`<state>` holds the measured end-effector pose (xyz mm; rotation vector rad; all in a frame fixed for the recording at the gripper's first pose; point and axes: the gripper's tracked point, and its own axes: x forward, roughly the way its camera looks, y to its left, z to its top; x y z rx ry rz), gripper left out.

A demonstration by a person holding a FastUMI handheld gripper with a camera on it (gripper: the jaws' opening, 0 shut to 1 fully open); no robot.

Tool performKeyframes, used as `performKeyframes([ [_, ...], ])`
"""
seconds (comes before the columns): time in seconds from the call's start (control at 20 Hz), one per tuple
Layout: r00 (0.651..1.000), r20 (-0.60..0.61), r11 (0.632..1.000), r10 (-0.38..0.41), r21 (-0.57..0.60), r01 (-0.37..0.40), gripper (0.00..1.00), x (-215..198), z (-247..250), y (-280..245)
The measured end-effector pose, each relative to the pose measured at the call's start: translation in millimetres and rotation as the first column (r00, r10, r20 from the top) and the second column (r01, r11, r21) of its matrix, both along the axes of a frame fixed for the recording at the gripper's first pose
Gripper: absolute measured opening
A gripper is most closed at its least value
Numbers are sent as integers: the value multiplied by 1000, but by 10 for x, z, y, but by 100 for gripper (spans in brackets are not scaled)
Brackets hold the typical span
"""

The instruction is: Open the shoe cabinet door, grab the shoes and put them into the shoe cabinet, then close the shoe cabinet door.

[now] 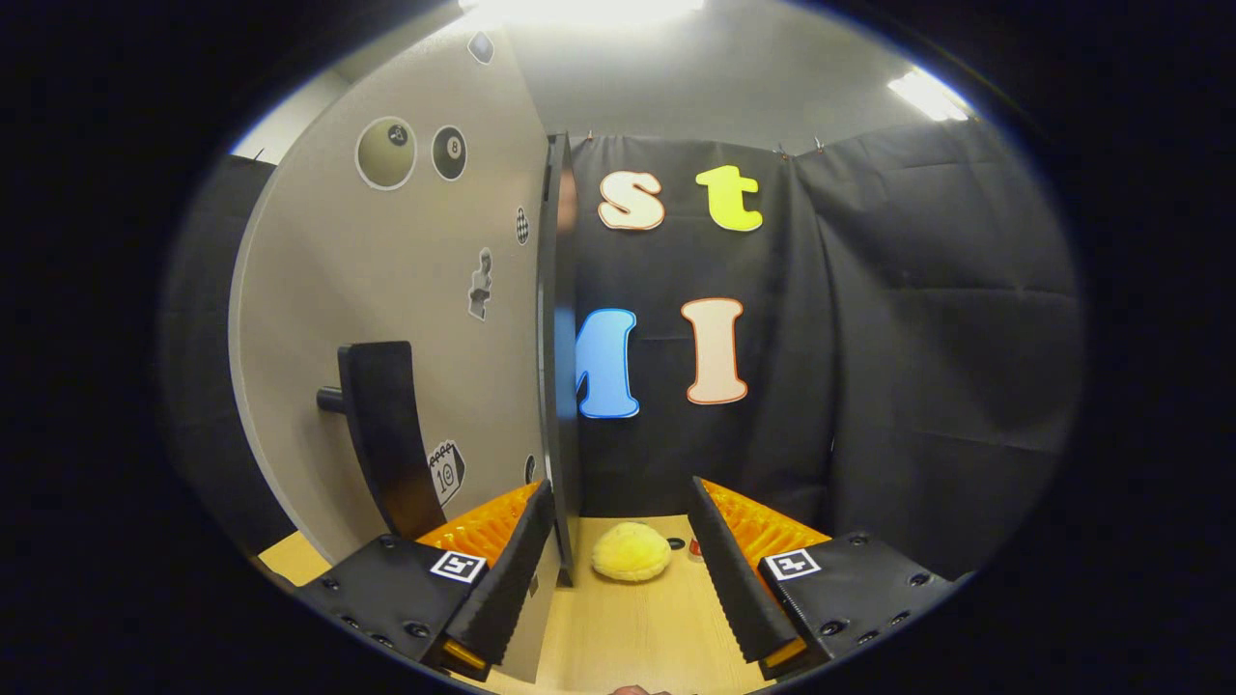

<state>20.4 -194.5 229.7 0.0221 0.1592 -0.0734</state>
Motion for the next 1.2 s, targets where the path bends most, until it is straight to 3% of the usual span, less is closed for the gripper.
performKeyframes([
  [0.4, 997, 0, 997, -79, 2, 79, 91, -158, 46, 692],
  [0.55, 997, 3, 997, -75, 2, 75, 92, -95, 59, 1044],
  [0.8, 999, 32, 1000, -7, -12, 8, 94, 147, 143, 1696],
  [1.2, 977, 24, 974, 213, 67, -215, 96, 809, 88, 2646],
])
